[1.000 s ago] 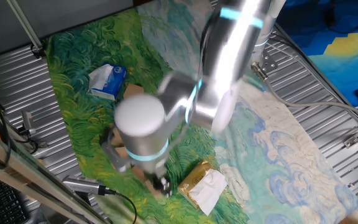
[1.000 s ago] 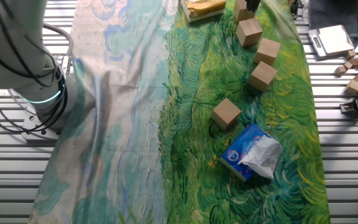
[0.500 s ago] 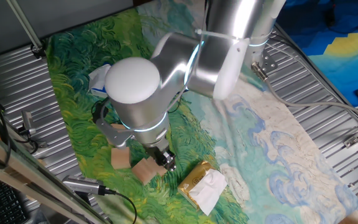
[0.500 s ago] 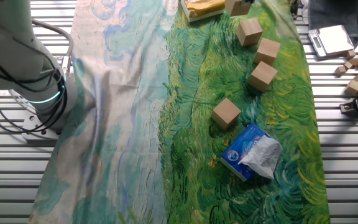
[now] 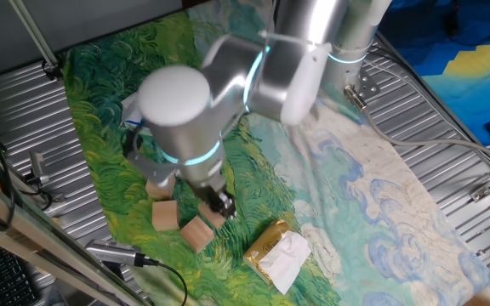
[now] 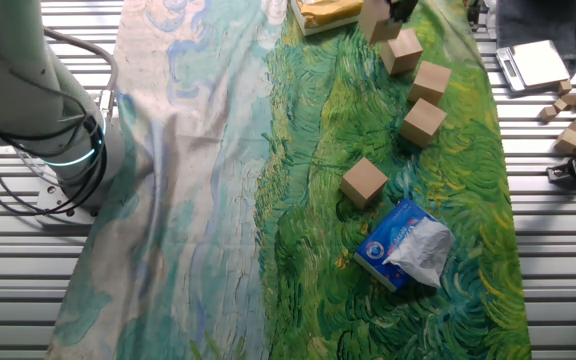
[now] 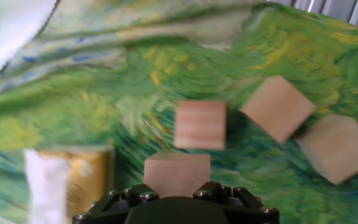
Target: Stack the blocks in a vertical line of five
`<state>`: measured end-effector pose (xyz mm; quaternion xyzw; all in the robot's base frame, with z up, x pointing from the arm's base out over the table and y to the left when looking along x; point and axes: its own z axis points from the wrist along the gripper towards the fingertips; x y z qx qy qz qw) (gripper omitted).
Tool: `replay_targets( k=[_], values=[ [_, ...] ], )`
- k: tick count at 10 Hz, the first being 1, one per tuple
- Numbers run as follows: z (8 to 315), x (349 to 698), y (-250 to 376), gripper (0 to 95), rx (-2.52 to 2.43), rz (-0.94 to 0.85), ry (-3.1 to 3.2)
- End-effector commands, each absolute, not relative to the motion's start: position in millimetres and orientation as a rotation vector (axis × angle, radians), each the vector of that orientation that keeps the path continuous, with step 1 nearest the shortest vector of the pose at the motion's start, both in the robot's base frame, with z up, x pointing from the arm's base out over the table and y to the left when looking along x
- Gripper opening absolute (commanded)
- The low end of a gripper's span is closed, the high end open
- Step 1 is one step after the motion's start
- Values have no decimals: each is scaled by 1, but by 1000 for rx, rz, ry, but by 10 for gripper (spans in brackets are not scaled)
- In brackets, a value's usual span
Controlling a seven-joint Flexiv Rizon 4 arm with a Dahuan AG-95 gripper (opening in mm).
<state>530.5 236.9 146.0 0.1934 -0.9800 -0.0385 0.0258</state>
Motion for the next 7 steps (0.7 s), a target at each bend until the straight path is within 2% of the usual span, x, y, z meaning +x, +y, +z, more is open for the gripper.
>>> replay_targets(
  k=[1, 4, 7],
  values=[
    [146, 527, 225, 0, 612, -128, -3026],
    [144, 530, 226, 0, 621, -124, -3019],
    [144, 530, 226, 0, 564, -41, -3030]
  ],
)
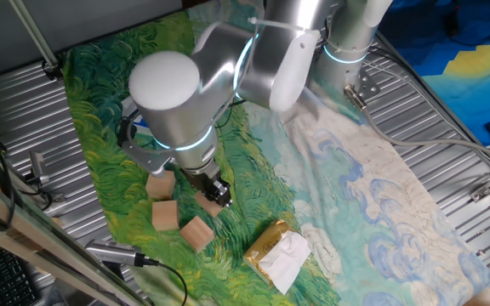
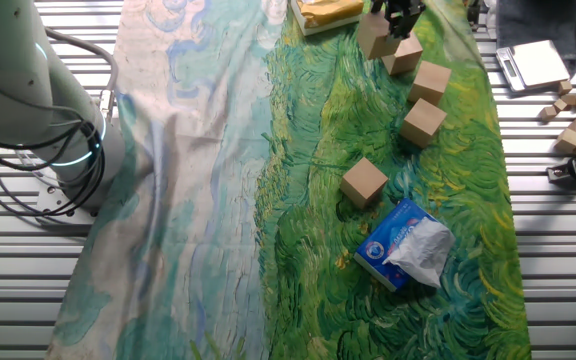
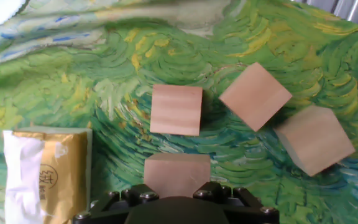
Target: Stack the blocks in a vertical line of five
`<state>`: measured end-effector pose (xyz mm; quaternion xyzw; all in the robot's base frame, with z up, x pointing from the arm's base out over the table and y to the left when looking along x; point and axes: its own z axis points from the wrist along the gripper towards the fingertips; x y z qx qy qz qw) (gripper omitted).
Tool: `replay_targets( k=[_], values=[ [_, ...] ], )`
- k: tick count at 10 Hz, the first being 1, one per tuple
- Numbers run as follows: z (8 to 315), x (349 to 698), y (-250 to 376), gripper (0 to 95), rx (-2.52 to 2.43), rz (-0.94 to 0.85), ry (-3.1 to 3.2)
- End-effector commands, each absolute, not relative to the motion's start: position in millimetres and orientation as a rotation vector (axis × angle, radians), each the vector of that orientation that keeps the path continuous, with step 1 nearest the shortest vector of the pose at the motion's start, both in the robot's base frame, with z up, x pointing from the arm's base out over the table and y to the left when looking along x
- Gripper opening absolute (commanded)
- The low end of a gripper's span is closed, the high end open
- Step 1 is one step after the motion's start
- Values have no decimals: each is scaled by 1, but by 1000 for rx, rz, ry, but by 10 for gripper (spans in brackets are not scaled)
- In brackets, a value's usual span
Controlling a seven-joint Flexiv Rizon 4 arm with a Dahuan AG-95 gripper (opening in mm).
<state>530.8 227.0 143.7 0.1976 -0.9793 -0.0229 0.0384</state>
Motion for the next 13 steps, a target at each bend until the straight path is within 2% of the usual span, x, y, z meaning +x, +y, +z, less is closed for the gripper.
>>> replay_targets(
  k=[1, 6, 13],
  values=[
    [144, 530, 226, 0, 544, -43, -3037],
    [144, 530, 226, 0, 379, -8, -3057],
    [144, 530, 226, 0, 315, -81, -3087]
  ],
)
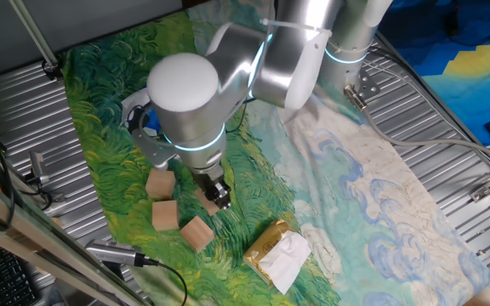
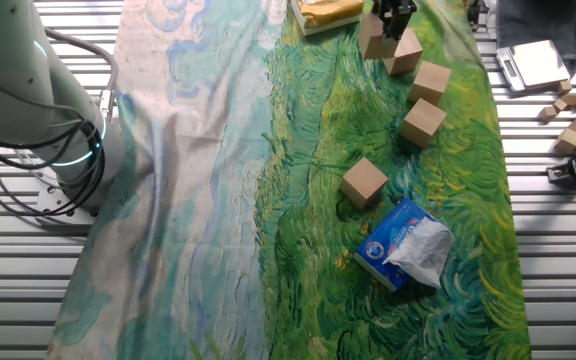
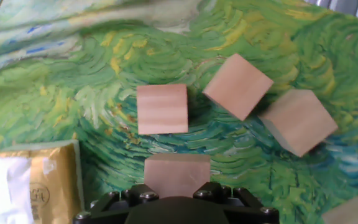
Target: Stack the blocks in a vertical line of five
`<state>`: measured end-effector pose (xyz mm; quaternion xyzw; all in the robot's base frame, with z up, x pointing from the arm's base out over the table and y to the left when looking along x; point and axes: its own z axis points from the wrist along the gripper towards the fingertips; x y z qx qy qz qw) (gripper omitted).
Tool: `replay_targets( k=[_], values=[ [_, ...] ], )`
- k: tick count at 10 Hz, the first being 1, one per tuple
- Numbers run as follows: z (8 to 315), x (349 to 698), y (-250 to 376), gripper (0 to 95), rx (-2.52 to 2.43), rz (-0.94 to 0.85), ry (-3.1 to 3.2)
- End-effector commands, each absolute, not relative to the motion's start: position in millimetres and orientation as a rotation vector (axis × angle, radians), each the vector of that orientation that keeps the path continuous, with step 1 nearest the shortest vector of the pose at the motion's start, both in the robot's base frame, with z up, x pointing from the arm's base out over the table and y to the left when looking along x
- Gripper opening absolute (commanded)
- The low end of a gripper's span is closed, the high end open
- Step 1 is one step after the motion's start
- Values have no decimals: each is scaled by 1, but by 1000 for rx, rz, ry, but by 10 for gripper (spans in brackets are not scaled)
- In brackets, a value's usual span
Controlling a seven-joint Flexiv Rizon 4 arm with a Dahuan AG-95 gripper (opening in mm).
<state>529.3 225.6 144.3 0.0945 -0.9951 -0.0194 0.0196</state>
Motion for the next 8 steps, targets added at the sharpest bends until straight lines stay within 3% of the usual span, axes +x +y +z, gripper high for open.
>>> replay_targets(
  k=[1, 8],
  values=[
    [144, 530, 226, 0, 349, -136, -3079],
    [158, 528, 129, 0, 560, -251, -3055]
  ],
)
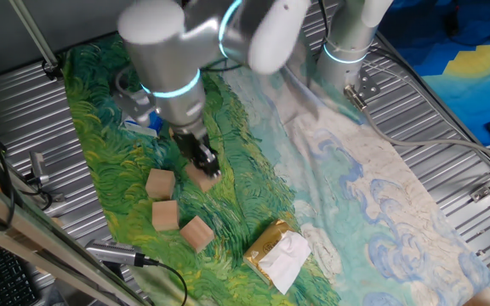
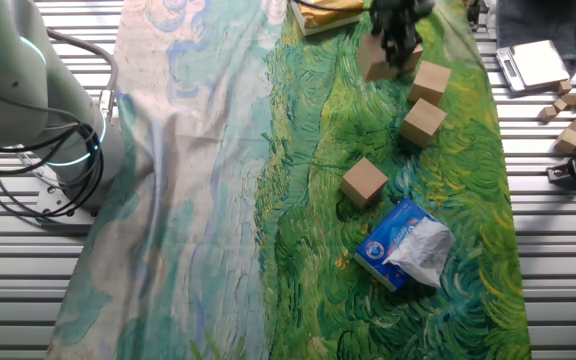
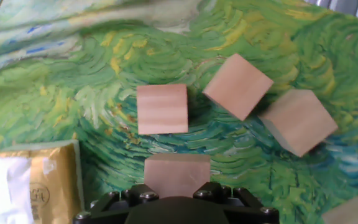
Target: Stack the blocks in a vertical line of five
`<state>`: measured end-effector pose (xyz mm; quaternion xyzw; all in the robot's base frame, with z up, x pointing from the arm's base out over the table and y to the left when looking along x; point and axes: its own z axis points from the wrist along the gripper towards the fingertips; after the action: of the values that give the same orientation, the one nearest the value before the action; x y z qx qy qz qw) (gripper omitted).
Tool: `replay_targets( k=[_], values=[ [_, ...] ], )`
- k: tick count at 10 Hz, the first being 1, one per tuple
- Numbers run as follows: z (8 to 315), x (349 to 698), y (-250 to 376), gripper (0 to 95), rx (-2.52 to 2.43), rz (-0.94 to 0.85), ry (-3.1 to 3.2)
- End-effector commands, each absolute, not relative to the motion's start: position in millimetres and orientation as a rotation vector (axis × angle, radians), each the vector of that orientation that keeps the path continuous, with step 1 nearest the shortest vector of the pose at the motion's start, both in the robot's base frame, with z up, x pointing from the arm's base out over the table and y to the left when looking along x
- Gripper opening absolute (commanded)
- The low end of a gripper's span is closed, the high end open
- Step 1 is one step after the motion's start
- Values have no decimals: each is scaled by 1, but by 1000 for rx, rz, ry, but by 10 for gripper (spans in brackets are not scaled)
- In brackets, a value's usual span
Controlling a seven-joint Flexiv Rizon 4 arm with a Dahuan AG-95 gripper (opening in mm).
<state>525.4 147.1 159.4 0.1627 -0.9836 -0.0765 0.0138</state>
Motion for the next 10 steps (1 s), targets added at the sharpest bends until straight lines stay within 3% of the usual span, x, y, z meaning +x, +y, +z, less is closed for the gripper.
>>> replay_targets(
  k=[1, 10],
  values=[
    [157, 529, 118, 0, 590, -257, -3052],
    [151, 513, 67, 0, 877, -167, -2973]
  ],
)
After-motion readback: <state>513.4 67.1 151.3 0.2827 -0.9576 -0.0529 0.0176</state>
